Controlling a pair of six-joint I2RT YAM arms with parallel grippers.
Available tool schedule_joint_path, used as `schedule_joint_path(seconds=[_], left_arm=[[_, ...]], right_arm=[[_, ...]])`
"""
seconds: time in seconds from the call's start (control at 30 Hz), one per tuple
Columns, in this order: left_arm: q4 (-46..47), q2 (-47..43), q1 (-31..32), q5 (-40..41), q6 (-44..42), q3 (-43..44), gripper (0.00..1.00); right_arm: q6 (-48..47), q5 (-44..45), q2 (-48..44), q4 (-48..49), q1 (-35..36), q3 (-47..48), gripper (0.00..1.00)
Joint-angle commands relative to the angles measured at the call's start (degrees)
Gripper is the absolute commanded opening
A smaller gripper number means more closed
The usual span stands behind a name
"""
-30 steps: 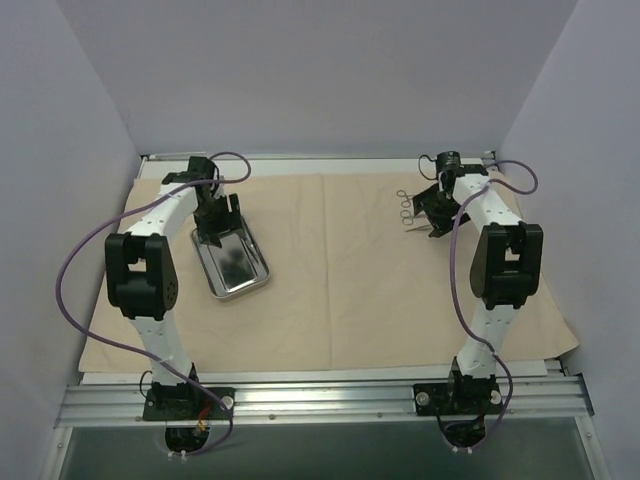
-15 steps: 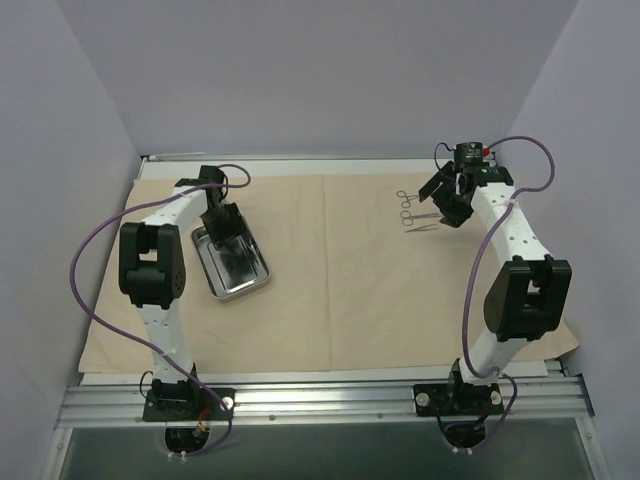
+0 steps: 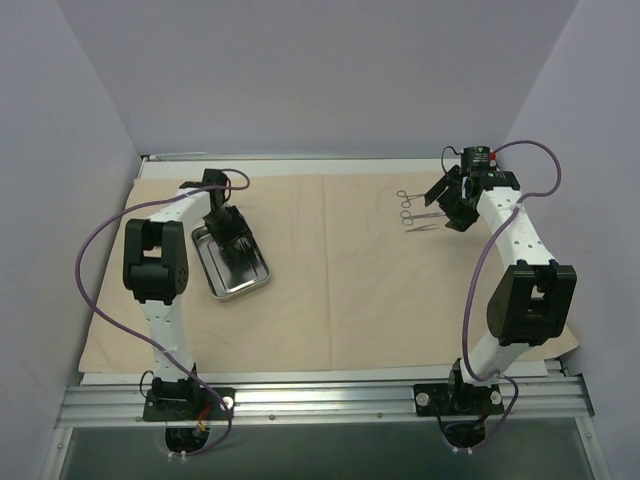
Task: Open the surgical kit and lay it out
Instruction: Pick up the medical item from the container, then place the medical item in the surgical kit.
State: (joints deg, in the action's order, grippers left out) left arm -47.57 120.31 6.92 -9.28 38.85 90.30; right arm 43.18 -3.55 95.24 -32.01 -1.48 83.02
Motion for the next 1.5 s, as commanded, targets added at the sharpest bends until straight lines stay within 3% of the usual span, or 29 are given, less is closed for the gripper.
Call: schedule_joint_path(seconds=[0.0, 0.33, 0.37, 0.53, 0.63, 0.87, 1.03, 1.1, 1.2, 1.47], left_arm=[[0.37, 1.5, 0.2, 0.49, 1.14, 0.49, 0.54], [-1.73, -0.24, 0.38, 2.33, -0.79, 1.98, 0.12], [-3.21, -1.04, 0.29, 3.03, -1.32, 2.24, 0.03], [-7.18, -6.66, 0.2, 4.45, -5.71, 2.6, 0.02], [-7.1, -10.79, 0.38, 0.24, -9.92, 1.72, 0.02], [-2.54, -20.72, 1.7, -14.34, -18.1, -1.7, 0.02], [7.21, -21.97, 2.31, -33.85, -17.76, -3.82, 0.02], [9.07, -21.52, 3.27, -39.05, -16.79, -3.38, 0.02], [9.86, -20.03, 4.5, -43.27, -17.05, -1.98, 0.02], [7.67, -15.73, 7.05, -44.07, -17.67, 1.8, 0.02]], right_arm=[[-0.82, -0.4, -2.52, -0.77, -0.11, -0.32, 0.68], [-1.16, -1.19, -1.38, -0.25, 0.33, 0.65, 0.68], [-1.43, -1.37, -1.11, -0.07, 0.59, 1.0, 0.68], [-5.46, -7.33, 2.22, 3.88, 2.6, 3.8, 0.68], [-9.59, -14.27, 5.47, 5.55, 4.28, 6.35, 0.67], [-12.85, -37.03, 15.04, 14.43, 10.25, 13.28, 0.67], [-11.28, -51.79, 18.58, 22.32, 14.74, 16.56, 0.68], [-7.42, -53.22, 18.93, 27.85, 16.84, 16.64, 0.69], [-8.11, -53.93, 21.03, 25.95, 19.39, 20.49, 0.69], [-9.43, -52.52, 20.86, 23.75, 20.81, 21.83, 0.65]])
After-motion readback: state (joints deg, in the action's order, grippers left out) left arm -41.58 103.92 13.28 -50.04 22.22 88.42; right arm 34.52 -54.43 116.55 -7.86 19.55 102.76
